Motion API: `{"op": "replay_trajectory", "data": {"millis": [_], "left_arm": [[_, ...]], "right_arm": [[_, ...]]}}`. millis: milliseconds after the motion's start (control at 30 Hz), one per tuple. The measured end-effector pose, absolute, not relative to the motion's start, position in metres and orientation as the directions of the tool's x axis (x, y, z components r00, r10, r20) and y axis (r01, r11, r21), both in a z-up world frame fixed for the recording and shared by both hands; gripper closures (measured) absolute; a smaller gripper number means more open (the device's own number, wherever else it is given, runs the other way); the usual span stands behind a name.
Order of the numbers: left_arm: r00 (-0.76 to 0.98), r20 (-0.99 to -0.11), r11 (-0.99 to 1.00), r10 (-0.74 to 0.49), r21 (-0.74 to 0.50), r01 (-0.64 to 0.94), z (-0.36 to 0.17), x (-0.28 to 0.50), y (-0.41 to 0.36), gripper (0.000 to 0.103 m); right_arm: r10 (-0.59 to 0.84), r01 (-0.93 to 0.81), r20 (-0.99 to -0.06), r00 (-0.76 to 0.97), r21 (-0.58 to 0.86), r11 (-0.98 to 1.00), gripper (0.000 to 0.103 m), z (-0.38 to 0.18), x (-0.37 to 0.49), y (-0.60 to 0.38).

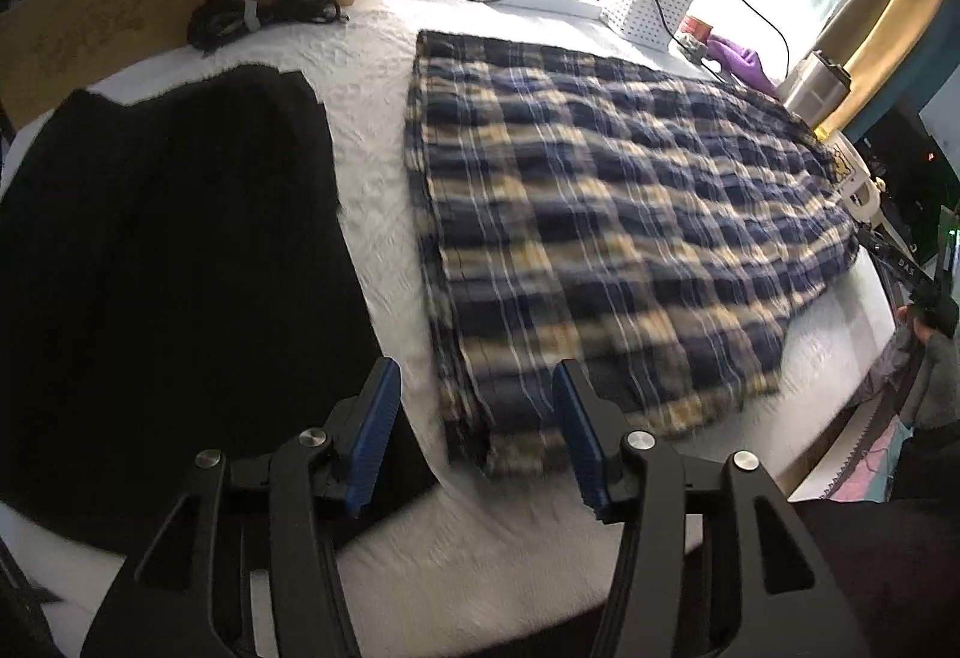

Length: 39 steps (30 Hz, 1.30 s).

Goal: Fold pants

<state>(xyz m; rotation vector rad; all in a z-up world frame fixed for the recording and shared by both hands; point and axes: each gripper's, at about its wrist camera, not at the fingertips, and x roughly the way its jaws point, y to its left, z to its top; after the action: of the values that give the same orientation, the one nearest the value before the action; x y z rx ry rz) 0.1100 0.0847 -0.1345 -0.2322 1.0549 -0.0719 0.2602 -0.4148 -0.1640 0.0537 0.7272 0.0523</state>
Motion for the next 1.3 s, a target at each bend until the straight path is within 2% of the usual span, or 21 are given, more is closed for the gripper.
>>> {"op": "replay_trajectory", "data": {"millis": [200, 300, 400, 467, 533, 600, 700, 967, 1133, 1300], "left_arm": [[0.486, -0.857, 0.971, -0.174, -0.232, -0.06, -0.146, 0.102, 0.072, 0.05], [0.5, -0.853, 0.974, -0.151, -0.215, -0.073, -0.146, 0.101, 0.069, 0.05], [0.529, -0.836, 0.971, -0.145, -0.224, -0.089, -0.147, 0.101, 0.07, 0.052], [0.537, -0.835, 0.977, -0.118, -0.195, -0.09, -0.148, 0.102, 0.067, 0.066], [0.539, -0.837, 0.981, -0.095, -0.169, -0.09, -0.148, 0.103, 0.066, 0.086], [0.537, -0.836, 0.98, -0.114, -0.185, -0.079, -0.149, 0.103, 0.067, 0.092], [0.56, -0.821, 0.981, -0.11, -0.18, -0.072, -0.142, 0.102, 0.066, 0.097], [0.595, -0.798, 0.979, -0.096, -0.185, -0.09, -0.124, 0.105, 0.077, 0.097], [0.533, -0.84, 0.976, -0.103, -0.187, -0.107, -0.145, 0.104, 0.079, 0.097], [0.519, -0.846, 0.975, -0.12, -0.199, -0.1, -0.143, 0.097, 0.082, 0.097]], "right_arm": [[0.136, -0.032, -0.67, 0.73, 0.165, 0.986, 0.021, -0.175, 0.262, -0.42], [0.188, -0.048, -0.677, 0.711, 0.221, 0.974, 0.035, -0.181, 0.265, -0.418], [0.228, -0.065, -0.681, 0.696, 0.257, 0.964, 0.041, -0.188, 0.268, -0.413], [0.236, -0.071, -0.673, 0.701, 0.264, 0.962, 0.042, -0.189, 0.269, -0.41], [0.254, -0.088, -0.67, 0.698, 0.272, 0.958, 0.056, -0.19, 0.271, -0.406], [0.247, -0.102, -0.669, 0.701, 0.248, 0.963, 0.068, -0.189, 0.273, -0.402], [0.236, -0.114, -0.66, 0.713, 0.223, 0.968, 0.071, -0.184, 0.274, -0.4], [0.203, -0.13, -0.633, 0.747, 0.161, 0.978, 0.074, -0.159, 0.277, -0.399], [0.182, -0.123, -0.666, 0.724, 0.135, 0.983, 0.074, -0.17, 0.275, -0.4], [0.184, -0.117, -0.69, 0.699, 0.144, 0.983, 0.074, -0.184, 0.267, -0.408]]}}
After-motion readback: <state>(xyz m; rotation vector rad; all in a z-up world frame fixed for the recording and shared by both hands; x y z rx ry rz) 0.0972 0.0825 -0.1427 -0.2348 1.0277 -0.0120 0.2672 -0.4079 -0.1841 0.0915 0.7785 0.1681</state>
